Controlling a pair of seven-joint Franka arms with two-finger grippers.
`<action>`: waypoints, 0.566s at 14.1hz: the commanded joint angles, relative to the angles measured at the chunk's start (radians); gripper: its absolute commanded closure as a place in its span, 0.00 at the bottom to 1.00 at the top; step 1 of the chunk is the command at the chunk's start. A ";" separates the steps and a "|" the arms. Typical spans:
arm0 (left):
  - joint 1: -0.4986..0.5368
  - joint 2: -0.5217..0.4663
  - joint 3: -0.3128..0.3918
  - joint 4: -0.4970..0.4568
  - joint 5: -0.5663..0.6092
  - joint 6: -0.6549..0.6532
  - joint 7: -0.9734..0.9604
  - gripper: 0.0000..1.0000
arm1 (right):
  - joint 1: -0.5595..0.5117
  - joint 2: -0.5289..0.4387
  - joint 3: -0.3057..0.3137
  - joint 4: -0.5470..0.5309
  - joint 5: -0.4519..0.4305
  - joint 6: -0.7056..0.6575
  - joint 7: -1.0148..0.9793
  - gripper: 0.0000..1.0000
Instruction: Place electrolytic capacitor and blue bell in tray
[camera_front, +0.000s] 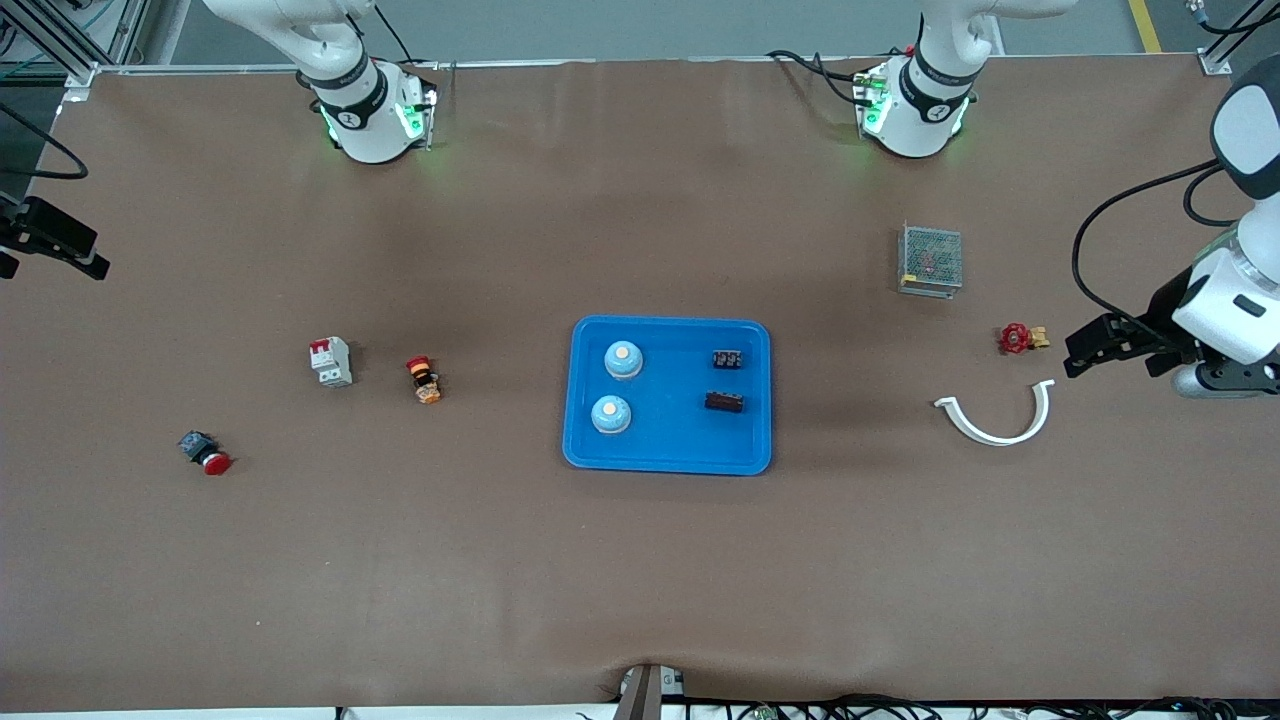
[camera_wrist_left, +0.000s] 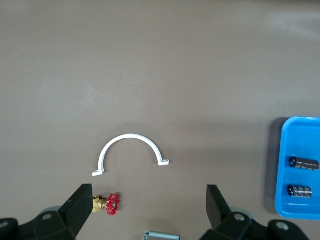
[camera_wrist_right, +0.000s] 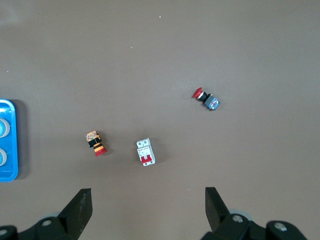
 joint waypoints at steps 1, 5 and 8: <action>0.078 -0.038 -0.093 -0.028 -0.018 -0.019 -0.002 0.00 | -0.012 0.008 0.010 0.019 -0.002 -0.008 -0.008 0.00; 0.127 -0.059 -0.156 -0.026 -0.016 -0.045 -0.014 0.00 | -0.012 0.008 0.010 0.019 -0.002 -0.008 -0.008 0.00; 0.118 -0.073 -0.164 0.006 -0.014 -0.062 -0.022 0.00 | -0.012 0.008 0.010 0.019 -0.002 -0.008 -0.008 0.00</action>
